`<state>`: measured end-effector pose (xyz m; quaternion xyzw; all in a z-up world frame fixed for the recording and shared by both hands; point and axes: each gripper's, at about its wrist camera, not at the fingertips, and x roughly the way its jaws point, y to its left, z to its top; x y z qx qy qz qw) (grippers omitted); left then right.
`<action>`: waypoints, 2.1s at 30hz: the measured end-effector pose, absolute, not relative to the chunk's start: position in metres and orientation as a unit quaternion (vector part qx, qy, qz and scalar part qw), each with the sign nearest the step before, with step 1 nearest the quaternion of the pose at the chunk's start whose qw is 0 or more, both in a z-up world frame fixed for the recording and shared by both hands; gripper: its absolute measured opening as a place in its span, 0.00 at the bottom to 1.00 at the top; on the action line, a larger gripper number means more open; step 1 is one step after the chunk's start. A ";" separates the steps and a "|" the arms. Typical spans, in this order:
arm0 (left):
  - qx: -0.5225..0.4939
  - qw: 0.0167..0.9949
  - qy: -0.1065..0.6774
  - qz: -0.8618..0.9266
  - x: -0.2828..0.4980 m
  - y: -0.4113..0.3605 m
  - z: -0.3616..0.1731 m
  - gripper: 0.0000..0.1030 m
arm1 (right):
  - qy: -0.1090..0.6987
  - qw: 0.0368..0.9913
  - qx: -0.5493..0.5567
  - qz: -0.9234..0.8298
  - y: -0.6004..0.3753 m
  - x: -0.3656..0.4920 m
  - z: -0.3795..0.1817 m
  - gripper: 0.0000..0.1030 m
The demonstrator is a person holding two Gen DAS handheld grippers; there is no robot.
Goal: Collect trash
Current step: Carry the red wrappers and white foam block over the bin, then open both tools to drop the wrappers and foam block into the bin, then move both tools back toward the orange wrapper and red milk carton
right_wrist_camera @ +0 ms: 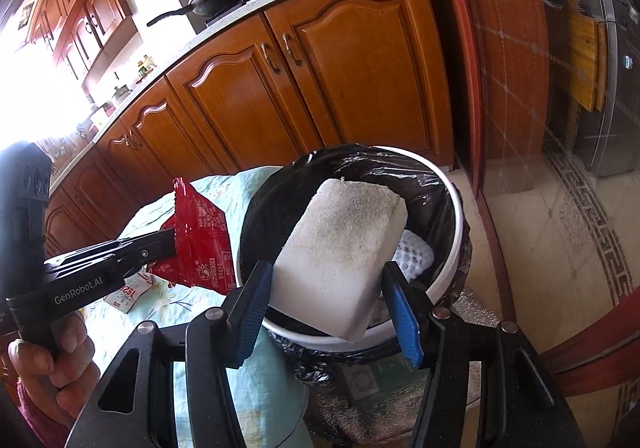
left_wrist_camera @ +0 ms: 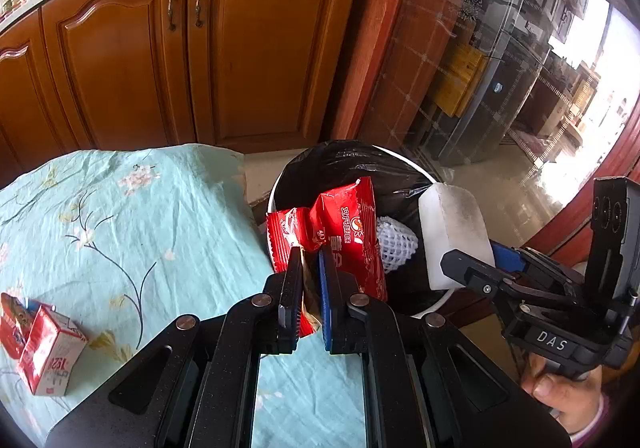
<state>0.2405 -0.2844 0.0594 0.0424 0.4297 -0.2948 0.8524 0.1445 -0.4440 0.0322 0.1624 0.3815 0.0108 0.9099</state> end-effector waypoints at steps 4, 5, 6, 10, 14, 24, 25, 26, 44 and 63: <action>0.051 0.849 0.435 -0.296 0.248 -0.295 0.056 0.06 | 0.389 0.908 0.154 0.006 -0.451 0.153 0.032 0.56; 0.052 0.847 0.437 -0.297 0.251 -0.298 0.056 0.06 | 0.391 0.908 0.152 0.007 -0.453 0.154 0.032 0.56; 0.053 0.846 0.440 -0.298 0.253 -0.301 0.055 0.06 | 0.394 0.907 0.149 0.008 -0.454 0.156 0.032 0.56; 0.057 0.841 0.447 -0.299 0.265 -0.312 0.052 0.06 | 0.401 0.906 0.139 0.008 -0.456 0.163 0.031 0.56; 0.063 0.839 0.452 -0.297 0.269 -0.318 0.049 0.06 | 0.408 0.903 0.132 0.007 -0.456 0.168 0.028 0.56; 0.073 0.833 0.462 -0.295 0.275 -0.328 0.042 0.07 | 0.422 0.898 0.125 0.009 -0.458 0.178 0.020 0.57; 0.074 0.832 0.464 -0.295 0.276 -0.327 0.041 0.08 | 0.423 0.898 0.124 0.009 -0.457 0.178 0.019 0.59; 0.074 0.830 0.468 -0.295 0.277 -0.328 0.040 0.10 | 0.423 0.898 0.123 0.009 -0.457 0.179 0.019 0.59; 0.038 0.826 0.475 -0.302 0.276 -0.315 0.037 0.20 | 0.424 0.895 0.137 -0.001 -0.463 0.174 0.015 0.68; -0.064 0.858 0.445 -0.249 0.216 -0.185 0.045 0.20 | 0.373 0.911 0.169 0.041 -0.410 0.130 0.030 0.68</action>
